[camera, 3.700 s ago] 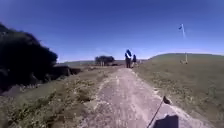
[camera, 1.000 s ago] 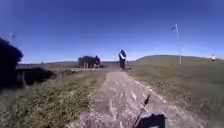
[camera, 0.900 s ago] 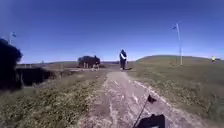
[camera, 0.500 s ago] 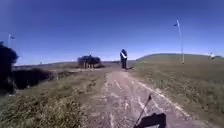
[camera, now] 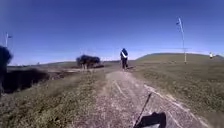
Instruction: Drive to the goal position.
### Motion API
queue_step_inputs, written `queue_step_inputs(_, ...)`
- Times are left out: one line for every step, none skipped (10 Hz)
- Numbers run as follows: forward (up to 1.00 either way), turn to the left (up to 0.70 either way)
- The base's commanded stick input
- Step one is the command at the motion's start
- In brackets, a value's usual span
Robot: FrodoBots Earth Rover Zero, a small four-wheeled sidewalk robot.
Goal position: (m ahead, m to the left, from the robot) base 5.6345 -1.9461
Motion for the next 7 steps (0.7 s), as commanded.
queue_step_inputs(1.00,0.00)
queue_step_inputs(1.00,0.00)
queue_step_inputs(1.00,0.00)
queue_step_inputs(1.00,0.00)
queue_step_inputs(1.00,0.00)
queue_step_inputs(1.00,0.00)
queue_step_inputs(1.00,0.00)
